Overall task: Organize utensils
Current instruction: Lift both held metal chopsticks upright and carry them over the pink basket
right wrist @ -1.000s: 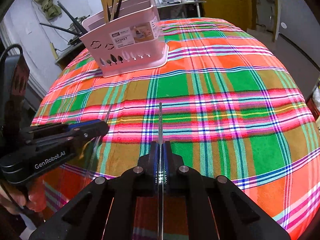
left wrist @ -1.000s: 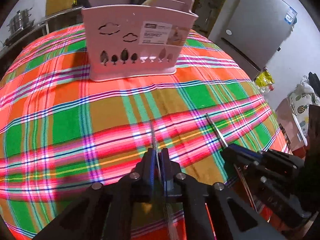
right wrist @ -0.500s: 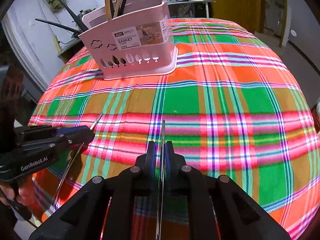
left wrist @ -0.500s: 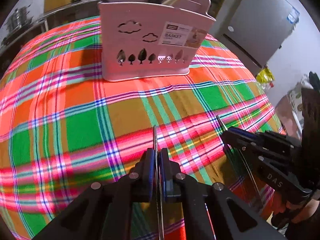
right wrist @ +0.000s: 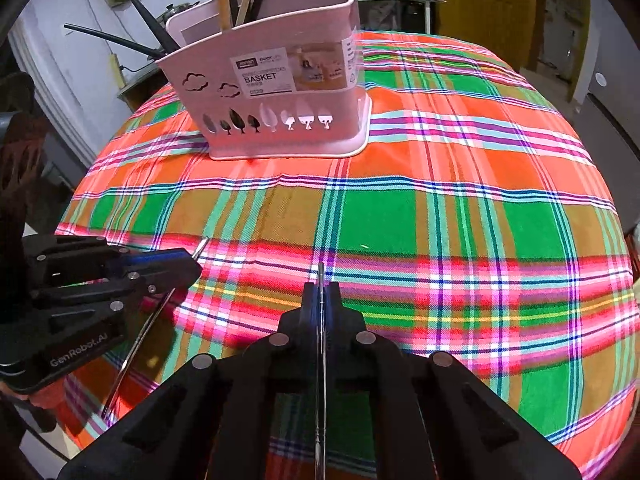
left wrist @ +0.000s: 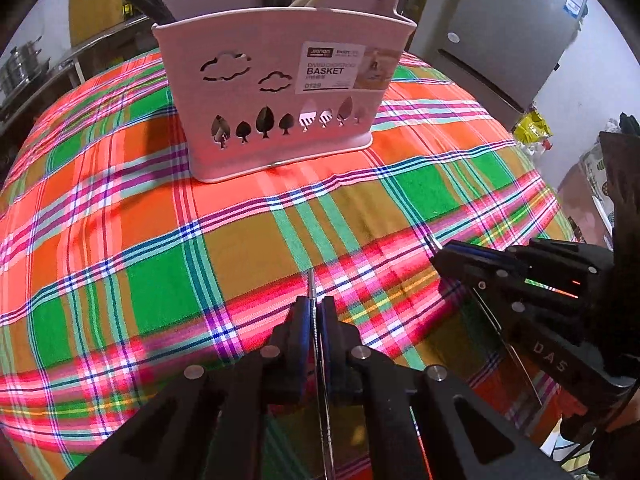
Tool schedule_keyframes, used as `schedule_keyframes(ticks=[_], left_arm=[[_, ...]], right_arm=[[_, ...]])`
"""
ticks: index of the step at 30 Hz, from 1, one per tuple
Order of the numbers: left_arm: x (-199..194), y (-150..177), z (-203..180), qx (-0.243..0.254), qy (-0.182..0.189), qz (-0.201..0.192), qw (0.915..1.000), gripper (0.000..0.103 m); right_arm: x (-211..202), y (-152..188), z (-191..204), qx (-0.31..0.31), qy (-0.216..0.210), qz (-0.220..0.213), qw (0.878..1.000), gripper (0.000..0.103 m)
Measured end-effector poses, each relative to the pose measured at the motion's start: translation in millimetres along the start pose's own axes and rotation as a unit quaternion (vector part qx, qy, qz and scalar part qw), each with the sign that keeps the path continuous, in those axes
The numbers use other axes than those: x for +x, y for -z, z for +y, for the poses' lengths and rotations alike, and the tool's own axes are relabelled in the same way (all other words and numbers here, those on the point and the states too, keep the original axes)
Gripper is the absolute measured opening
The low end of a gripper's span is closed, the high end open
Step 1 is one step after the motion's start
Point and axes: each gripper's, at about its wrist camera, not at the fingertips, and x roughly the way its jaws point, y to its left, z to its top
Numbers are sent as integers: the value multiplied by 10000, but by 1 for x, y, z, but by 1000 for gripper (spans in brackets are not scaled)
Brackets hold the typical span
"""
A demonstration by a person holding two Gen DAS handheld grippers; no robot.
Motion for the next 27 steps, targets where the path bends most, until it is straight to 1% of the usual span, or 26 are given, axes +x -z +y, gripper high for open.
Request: schedule_keyframes(ticks=[4, 7, 16, 21, 27], left_arm=[[-4, 0, 3, -67, 26, -15, 10000, 4], [-15, -3, 6, -72, 35, -127, 9999, 4], [-71, -23, 9, 4, 111, -705, 9974, 4], [-104, -35, 10, 37, 165, -1080, 9940, 4], [-134, -52, 4, 135, 159, -1477, 9888, 4]], right_arm=[[-8, -3, 1, -18, -52, -114, 9999, 4], [-18, -6, 1, 1, -97, -247, 9996, 4], [-58, -29, 2, 19, -200, -813, 9965, 4], [-77, -42, 7, -18, -240, -1123, 9934, 4], [-101, -57, 13, -97, -252, -1486, 9885, 4]])
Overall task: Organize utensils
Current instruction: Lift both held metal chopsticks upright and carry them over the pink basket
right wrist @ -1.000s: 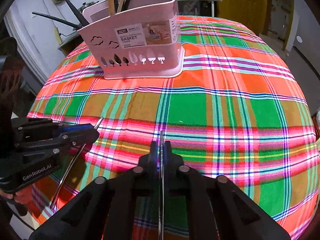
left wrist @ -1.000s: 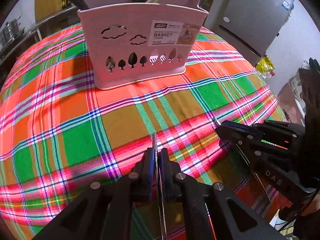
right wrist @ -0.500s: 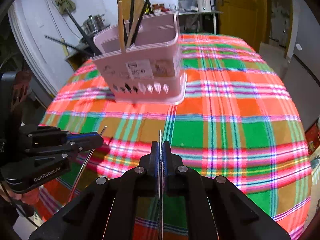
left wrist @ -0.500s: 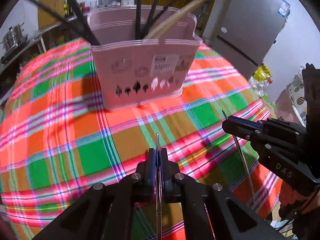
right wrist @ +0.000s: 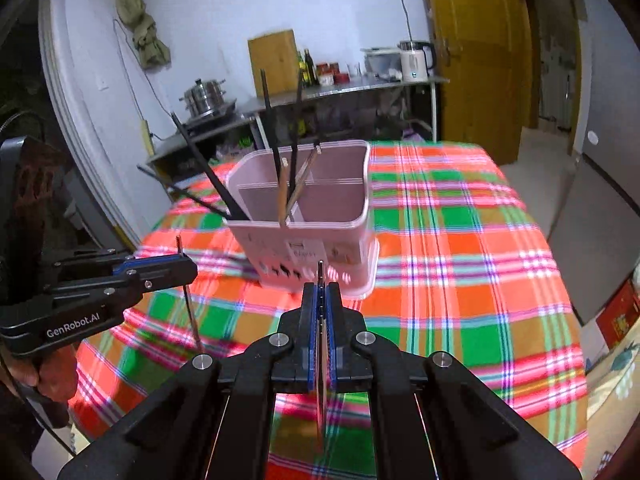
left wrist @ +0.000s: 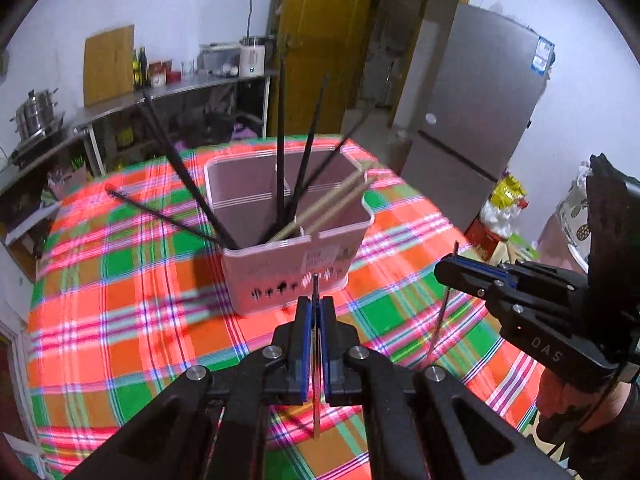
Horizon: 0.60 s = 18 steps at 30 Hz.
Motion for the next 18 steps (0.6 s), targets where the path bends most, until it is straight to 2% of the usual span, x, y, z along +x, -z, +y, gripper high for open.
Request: schedule_keyframes(ticks=[5, 18], left_arm=[[-12, -5, 0, 12, -7, -170, 9999, 4], [-8, 8, 4, -104, -12, -26, 9999, 4]], right_arm=[[-11, -10, 4, -67, 6, -211, 9998, 4], [-15, -2, 2, -65, 48, -170, 9998, 4]])
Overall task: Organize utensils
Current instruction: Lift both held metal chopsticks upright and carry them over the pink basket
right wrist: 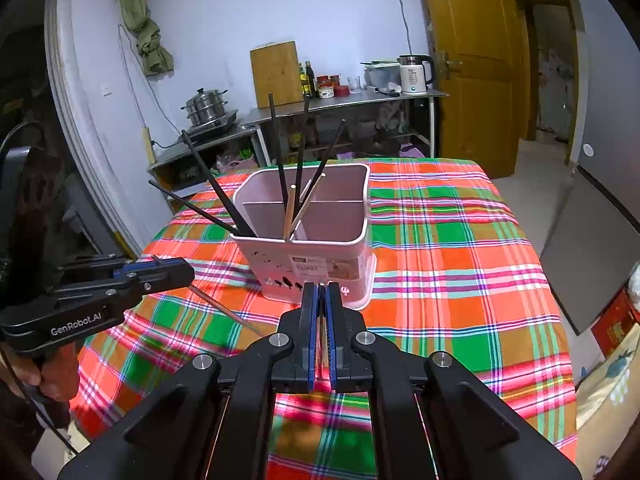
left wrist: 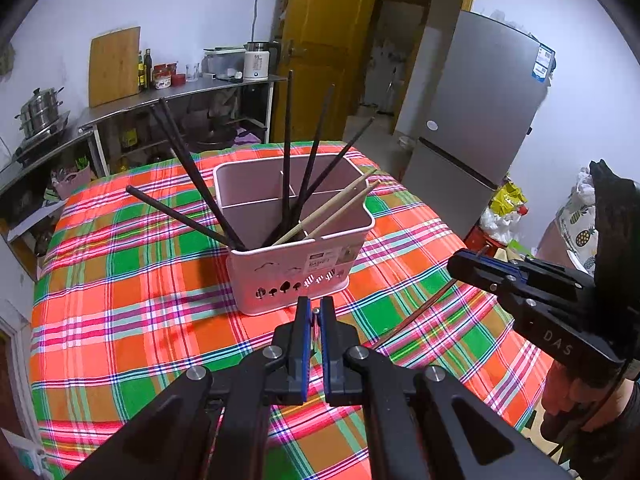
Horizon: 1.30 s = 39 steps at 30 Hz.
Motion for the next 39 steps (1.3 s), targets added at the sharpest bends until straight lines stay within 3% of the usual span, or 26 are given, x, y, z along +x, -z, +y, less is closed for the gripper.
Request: schedule_keyframes(ticks=[14, 29, 39], left_arm=[[-29, -14, 13, -248, 138, -125, 9995, 4], [-85, -87, 34, -263, 92, -897, 9956, 4], [-66, -122, 49, -378, -10, -1042, 9938, 4]], right_arm=[[-17, -14, 14, -94, -182, -264, 9994, 4], [-33, -73, 43, -369, -396, -910, 9944, 4], [-15, -106, 50, -352, -287, -1186, 9919, 4]])
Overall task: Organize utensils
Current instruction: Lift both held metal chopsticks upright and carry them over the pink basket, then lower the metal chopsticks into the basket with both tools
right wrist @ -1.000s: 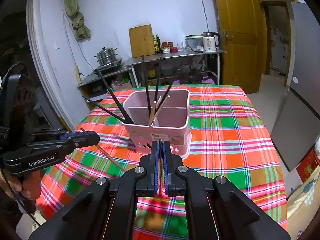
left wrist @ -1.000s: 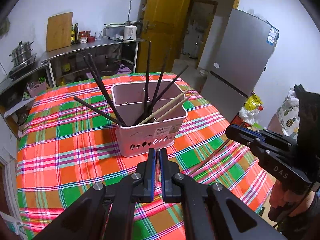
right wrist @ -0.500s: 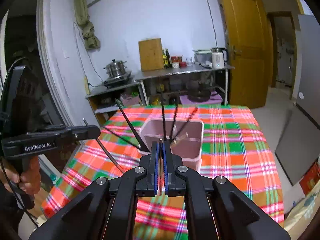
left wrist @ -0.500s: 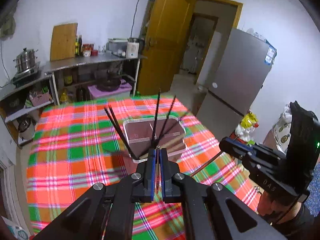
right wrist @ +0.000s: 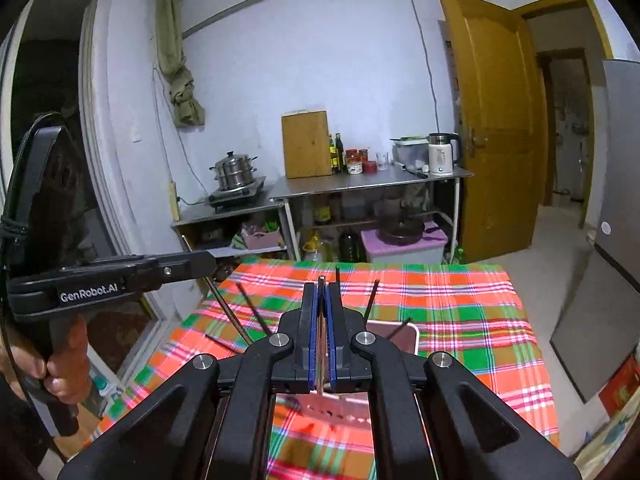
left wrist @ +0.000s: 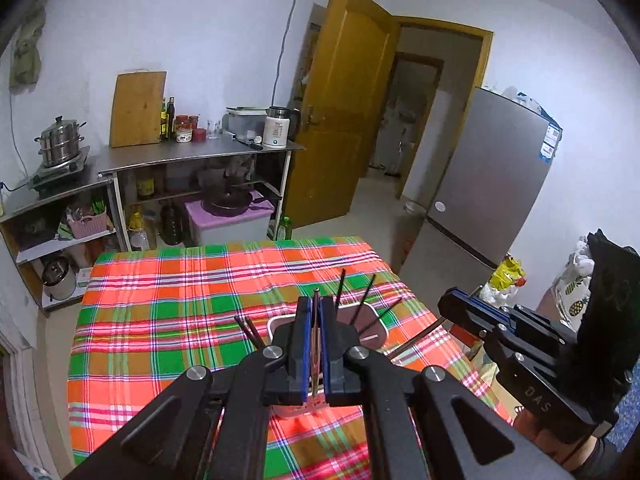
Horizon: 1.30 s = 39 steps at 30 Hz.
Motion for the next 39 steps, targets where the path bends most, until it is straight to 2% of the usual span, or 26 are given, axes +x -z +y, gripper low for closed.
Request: schedule_keyframes(ticks=[7, 21, 34, 37, 39], left_arm=[[31, 4, 11, -78, -76, 111, 9999, 4], [78, 39, 27, -133, -71, 479, 9987, 4], [91, 56, 26, 3, -65, 668, 9977, 4], [86, 56, 23, 18, -96, 599, 9982, 4], [81, 55, 22, 45, -136, 541, 9984, 4]], right_arm=[[23, 4, -8, 83, 87, 125, 9998, 4], [55, 30, -9, 42, 151, 488, 9987, 4], [73, 50, -18, 125, 125, 892, 9959, 4], [68, 47, -18, 99, 117, 829, 9964, 11], [65, 45, -18, 82, 126, 785, 9968, 12]])
